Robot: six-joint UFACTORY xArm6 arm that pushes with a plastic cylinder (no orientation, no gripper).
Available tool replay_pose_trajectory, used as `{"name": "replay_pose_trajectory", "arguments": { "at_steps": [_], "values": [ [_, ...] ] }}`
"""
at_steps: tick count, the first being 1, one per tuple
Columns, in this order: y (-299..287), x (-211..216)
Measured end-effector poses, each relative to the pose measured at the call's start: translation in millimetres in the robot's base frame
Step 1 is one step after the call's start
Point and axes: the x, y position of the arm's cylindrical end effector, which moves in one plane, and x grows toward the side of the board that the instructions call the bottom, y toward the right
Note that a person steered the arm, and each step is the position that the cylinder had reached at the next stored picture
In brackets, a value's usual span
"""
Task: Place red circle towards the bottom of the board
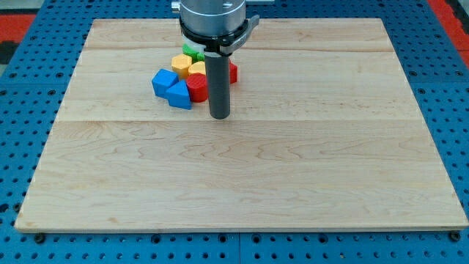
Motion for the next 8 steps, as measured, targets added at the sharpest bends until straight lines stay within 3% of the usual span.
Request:
{"name": "replay_pose_trajectory", "arguments": {
  "at_steps": [7,8],
  "values": [
    [3,3],
    [4,22]
  ]
}}
